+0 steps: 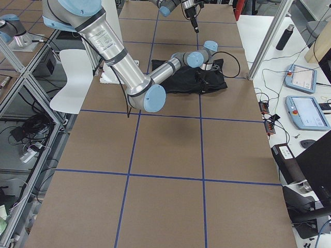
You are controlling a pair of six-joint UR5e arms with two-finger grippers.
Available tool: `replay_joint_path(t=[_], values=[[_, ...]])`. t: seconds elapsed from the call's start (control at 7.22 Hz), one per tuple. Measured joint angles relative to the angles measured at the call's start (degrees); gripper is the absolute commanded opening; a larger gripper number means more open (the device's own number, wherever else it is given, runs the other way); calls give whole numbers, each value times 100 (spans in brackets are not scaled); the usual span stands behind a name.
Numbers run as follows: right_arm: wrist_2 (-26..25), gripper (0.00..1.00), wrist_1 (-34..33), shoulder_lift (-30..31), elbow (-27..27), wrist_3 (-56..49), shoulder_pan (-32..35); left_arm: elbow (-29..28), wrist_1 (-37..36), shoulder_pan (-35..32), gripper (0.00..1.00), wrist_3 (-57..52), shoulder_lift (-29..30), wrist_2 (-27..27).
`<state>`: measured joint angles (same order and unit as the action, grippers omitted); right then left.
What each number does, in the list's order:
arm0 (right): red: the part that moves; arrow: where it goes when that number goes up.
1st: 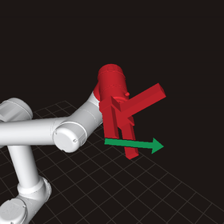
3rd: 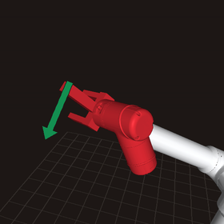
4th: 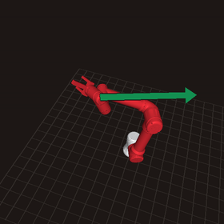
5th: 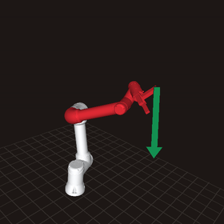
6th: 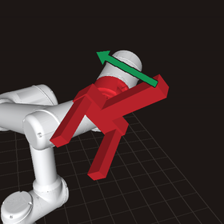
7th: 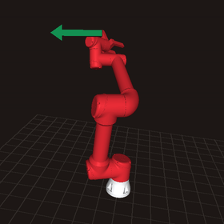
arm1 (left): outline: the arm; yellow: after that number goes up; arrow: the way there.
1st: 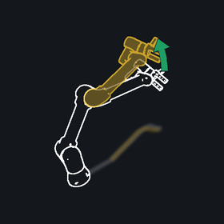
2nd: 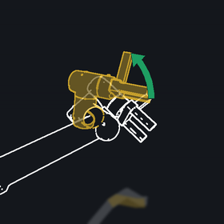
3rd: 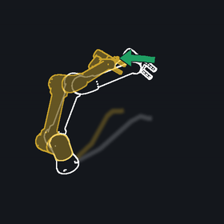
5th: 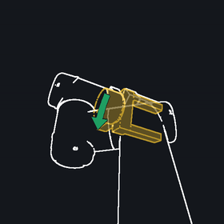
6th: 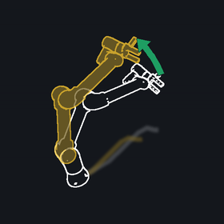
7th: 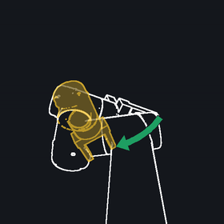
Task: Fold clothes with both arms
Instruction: 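Slide the right gripper along the shirt's far edge and lift away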
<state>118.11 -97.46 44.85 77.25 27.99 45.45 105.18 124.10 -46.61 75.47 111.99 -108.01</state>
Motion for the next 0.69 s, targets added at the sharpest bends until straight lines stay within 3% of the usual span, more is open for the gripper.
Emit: replay_joint_path(t=[0.42,0.69], values=[[-145,100,379,-668,-993,11,-204,-1,-8,-13,100,-22,-1,-1],[-188,100,652,-763,-1391,13,-277,-1,-9,-12,100,-23,4,-1]])
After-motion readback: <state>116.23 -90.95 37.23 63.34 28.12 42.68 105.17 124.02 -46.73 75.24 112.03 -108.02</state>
